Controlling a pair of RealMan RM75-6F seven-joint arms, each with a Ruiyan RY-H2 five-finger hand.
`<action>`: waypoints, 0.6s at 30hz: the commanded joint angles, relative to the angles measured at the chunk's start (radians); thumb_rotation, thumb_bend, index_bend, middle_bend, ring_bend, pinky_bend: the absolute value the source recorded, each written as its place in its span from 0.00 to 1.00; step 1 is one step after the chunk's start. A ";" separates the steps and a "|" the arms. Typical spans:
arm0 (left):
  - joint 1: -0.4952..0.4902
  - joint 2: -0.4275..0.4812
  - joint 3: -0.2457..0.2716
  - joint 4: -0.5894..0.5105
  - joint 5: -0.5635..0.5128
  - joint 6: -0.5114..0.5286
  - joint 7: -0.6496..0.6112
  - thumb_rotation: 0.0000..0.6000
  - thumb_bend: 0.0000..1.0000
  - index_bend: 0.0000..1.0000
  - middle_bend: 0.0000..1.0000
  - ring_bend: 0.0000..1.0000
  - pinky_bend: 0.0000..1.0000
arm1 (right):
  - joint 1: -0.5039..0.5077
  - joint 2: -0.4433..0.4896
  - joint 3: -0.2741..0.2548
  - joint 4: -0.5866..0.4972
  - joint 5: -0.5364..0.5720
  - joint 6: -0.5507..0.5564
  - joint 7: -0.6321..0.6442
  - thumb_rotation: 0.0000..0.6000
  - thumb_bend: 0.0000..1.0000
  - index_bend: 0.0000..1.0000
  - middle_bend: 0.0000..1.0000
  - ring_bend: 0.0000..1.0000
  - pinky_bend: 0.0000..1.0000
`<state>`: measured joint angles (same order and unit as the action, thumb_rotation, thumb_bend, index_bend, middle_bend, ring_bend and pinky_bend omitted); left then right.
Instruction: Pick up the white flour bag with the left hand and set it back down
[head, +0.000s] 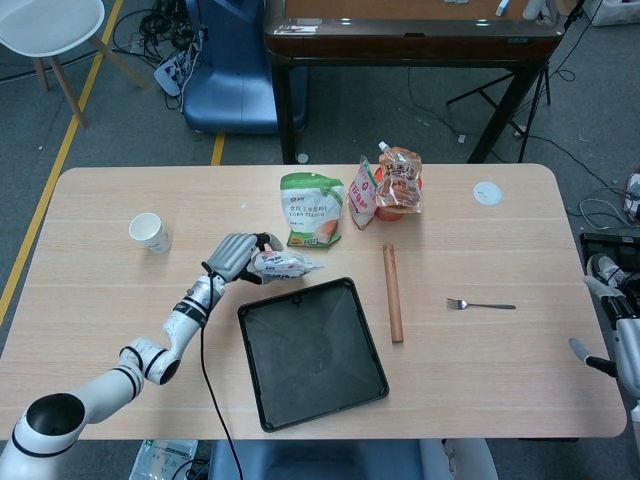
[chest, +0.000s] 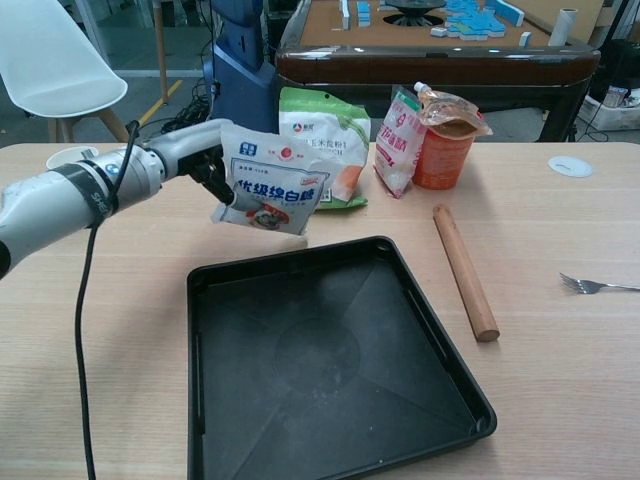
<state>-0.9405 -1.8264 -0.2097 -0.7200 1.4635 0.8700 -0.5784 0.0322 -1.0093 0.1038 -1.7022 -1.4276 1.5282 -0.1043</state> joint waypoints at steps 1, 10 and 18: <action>0.008 0.043 0.033 -0.034 0.044 0.083 0.018 1.00 0.21 0.57 0.68 0.57 0.58 | 0.001 -0.002 0.000 0.001 -0.004 0.001 0.001 1.00 0.17 0.19 0.28 0.20 0.22; 0.037 0.146 0.061 -0.246 0.088 0.200 0.311 1.00 0.21 0.59 0.71 0.60 0.61 | 0.001 -0.010 -0.005 0.004 -0.029 0.012 0.007 1.00 0.17 0.19 0.28 0.20 0.22; 0.077 0.187 0.062 -0.436 0.055 0.237 0.664 1.00 0.21 0.61 0.74 0.64 0.64 | -0.010 -0.015 -0.011 0.013 -0.039 0.027 0.020 1.00 0.17 0.19 0.28 0.20 0.22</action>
<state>-0.8879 -1.6659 -0.1526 -1.0683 1.5313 1.0784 -0.0413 0.0229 -1.0237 0.0934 -1.6899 -1.4661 1.5543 -0.0844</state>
